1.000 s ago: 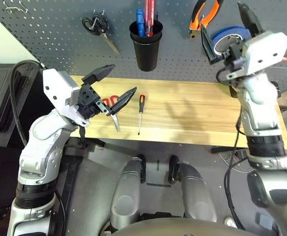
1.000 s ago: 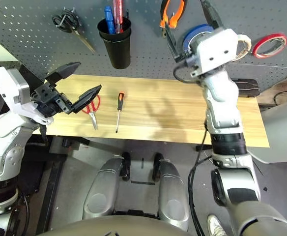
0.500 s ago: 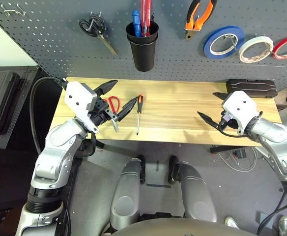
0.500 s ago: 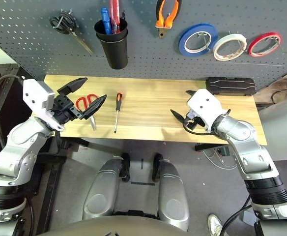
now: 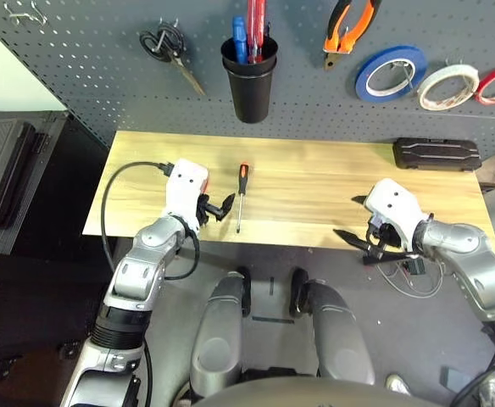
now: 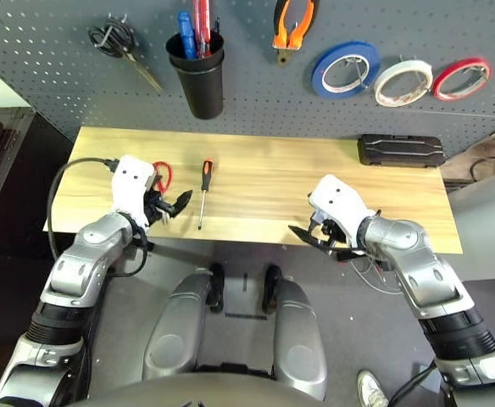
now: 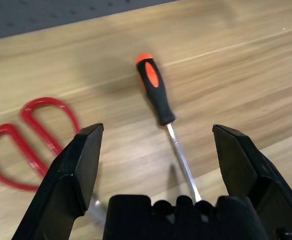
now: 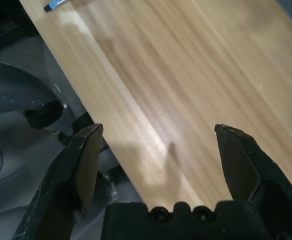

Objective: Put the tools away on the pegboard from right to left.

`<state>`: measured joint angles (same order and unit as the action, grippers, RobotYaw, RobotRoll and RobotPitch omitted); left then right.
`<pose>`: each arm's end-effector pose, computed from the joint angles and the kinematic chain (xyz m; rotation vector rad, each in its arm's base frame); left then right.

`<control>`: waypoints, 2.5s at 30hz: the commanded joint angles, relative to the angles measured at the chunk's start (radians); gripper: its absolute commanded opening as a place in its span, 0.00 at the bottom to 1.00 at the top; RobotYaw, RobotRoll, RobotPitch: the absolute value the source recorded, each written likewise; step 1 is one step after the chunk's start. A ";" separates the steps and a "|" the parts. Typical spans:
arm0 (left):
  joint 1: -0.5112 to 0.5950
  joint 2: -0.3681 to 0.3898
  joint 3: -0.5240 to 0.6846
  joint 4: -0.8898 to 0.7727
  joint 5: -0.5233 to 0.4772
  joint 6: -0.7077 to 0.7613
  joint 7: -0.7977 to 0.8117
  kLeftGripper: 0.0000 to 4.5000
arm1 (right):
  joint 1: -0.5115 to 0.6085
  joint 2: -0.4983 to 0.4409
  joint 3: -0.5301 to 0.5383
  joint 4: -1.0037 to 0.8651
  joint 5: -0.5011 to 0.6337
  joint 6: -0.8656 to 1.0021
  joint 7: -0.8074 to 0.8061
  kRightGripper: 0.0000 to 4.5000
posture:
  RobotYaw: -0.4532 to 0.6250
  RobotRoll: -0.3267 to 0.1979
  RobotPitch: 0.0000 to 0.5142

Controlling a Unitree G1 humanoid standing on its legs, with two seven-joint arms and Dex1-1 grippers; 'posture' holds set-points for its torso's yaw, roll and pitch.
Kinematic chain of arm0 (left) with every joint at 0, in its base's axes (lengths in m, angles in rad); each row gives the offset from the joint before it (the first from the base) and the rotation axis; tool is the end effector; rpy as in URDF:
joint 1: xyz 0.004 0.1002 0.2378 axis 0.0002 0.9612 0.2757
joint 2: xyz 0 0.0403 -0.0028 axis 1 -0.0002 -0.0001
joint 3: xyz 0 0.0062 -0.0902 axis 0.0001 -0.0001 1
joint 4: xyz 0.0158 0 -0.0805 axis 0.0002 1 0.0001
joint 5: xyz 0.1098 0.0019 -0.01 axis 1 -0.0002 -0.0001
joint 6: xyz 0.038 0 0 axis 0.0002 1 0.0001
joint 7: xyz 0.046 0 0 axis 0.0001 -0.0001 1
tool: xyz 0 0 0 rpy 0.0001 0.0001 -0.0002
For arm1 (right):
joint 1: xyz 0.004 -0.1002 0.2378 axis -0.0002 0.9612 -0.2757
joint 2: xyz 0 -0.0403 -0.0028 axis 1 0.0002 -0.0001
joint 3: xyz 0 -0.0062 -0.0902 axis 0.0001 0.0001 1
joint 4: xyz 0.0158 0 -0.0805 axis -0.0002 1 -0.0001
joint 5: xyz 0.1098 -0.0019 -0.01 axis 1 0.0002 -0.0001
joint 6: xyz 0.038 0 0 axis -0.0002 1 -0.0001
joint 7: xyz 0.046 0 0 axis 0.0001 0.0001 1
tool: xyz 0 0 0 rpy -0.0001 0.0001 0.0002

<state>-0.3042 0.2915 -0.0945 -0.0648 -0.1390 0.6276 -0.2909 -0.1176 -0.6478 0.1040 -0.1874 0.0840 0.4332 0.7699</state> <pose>0.2592 0.1632 0.1109 0.1634 0.3124 -0.3972 0.2292 -0.2205 0.1195 -0.4906 0.3789 0.7882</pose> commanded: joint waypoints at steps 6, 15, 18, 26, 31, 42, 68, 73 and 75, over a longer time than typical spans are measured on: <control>-0.100 -0.077 -0.024 0.205 0.047 0.015 0.035 1.00 | 0.032 0.056 0.013 0.010 0.028 0.010 -0.012 0.99 | 0.47 0.62 0.72; -0.226 -0.134 -0.013 0.398 0.086 0.051 0.086 1.00 | 0.035 0.075 0.019 0.011 0.018 0.006 -0.026 0.99 | 0.46 0.62 0.73; -0.290 -0.152 0.002 0.487 0.091 0.041 0.107 1.00 | 0.038 0.080 0.027 0.016 0.012 0.000 -0.030 0.99 | 0.46 0.62 0.73; -0.421 -0.202 0.030 0.724 0.103 -0.030 0.147 1.00 | 0.045 0.096 0.047 0.003 0.004 0.003 -0.048 0.99 | 0.45 0.62 0.77; -0.459 -0.221 0.027 0.839 0.126 -0.059 0.159 1.00 | 0.045 0.098 0.053 -0.004 0.005 0.008 -0.061 0.99 | 0.43 0.62 0.78; -0.532 -0.224 0.045 1.039 0.136 -0.105 0.148 0.61 | 0.027 0.109 0.067 -0.013 0.002 0.021 -0.078 1.00 | 0.43 0.62 0.80; -0.119 -0.215 0.197 -0.091 0.001 0.381 0.168 0.15 | -0.114 0.131 0.030 0.118 0.056 -0.156 0.019 1.00 | 0.58 0.62 0.60; -0.038 -0.197 0.258 -0.325 -0.047 0.425 0.159 0.15 | -0.128 0.111 -0.044 0.040 0.138 -0.132 0.038 1.00 | 0.59 0.62 0.58; -0.027 -0.187 0.285 -0.388 -0.070 0.426 0.153 0.15 | -0.134 0.113 -0.087 0.013 0.195 -0.105 0.041 1.00 | 0.60 0.62 0.56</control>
<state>-0.3551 0.0978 0.1751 -0.3886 -0.1801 1.0341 -0.1278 -0.2620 -0.5327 0.0554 -0.1379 0.2239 0.3025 0.7996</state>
